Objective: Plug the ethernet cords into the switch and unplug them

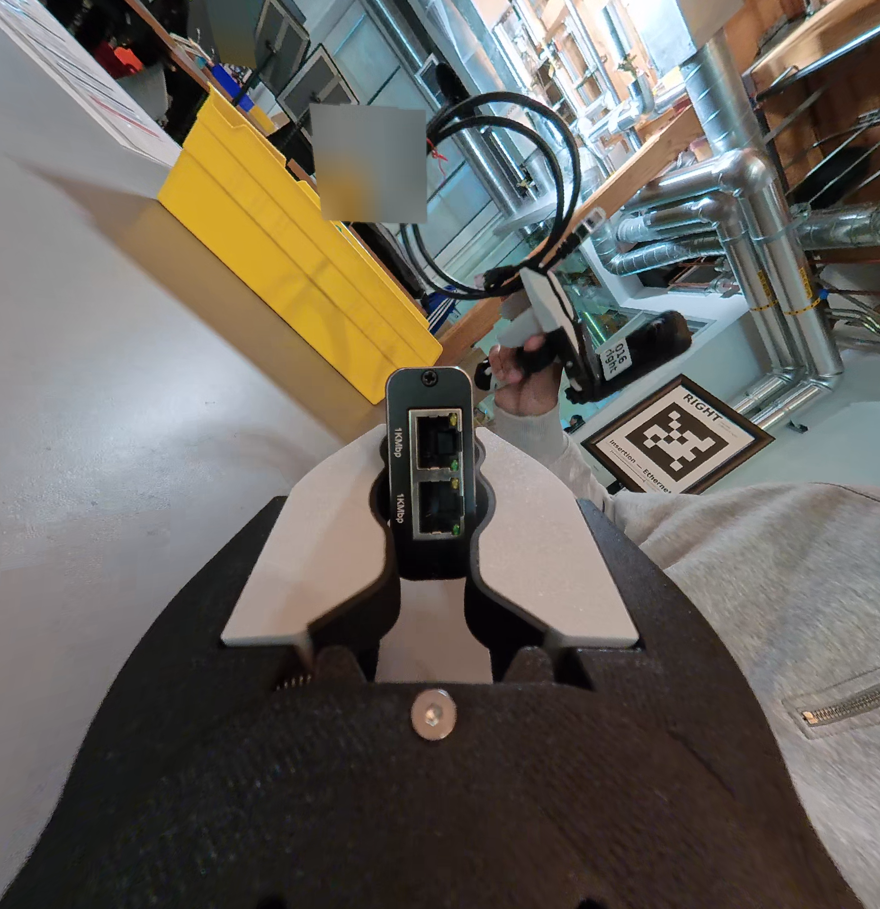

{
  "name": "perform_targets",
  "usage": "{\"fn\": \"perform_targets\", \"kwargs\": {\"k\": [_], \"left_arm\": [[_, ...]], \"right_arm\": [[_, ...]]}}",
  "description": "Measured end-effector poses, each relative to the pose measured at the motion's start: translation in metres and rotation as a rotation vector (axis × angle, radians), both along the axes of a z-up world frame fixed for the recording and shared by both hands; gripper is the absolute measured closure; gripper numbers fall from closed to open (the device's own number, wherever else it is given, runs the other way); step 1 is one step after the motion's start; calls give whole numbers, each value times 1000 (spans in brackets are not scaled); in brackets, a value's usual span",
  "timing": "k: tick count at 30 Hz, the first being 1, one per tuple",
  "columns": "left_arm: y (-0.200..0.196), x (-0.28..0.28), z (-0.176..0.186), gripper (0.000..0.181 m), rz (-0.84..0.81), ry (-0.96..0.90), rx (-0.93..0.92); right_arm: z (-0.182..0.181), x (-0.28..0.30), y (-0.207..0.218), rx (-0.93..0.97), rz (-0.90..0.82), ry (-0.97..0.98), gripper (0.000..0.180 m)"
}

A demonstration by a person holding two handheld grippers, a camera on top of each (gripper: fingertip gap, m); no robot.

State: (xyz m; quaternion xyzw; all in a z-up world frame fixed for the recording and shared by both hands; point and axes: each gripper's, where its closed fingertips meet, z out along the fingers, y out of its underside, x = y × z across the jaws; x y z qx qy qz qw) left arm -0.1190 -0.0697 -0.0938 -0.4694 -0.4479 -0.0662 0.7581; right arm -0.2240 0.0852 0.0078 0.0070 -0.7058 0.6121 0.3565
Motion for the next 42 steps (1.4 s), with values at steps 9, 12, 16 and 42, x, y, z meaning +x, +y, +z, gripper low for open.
{"fn": "perform_targets", "kwargs": {"k": [9, 12, 16, 42], "left_arm": [[0, -1, -1, 156, -5, -10, 7], [0, -1, -1, 156, -5, -11, 10], [0, -1, -1, 156, -7, -14, 16], [134, -199, 74, 154, -169, -129, -464]], "right_arm": [[4, -88, 101, -131, -335, -12, 173], [-26, -108, 109, -92, -422, -93, 173], [-93, -125, 99, 34, -409, -397, 158], [-75, -6, 94, -214, -12, -662, 147]]}}
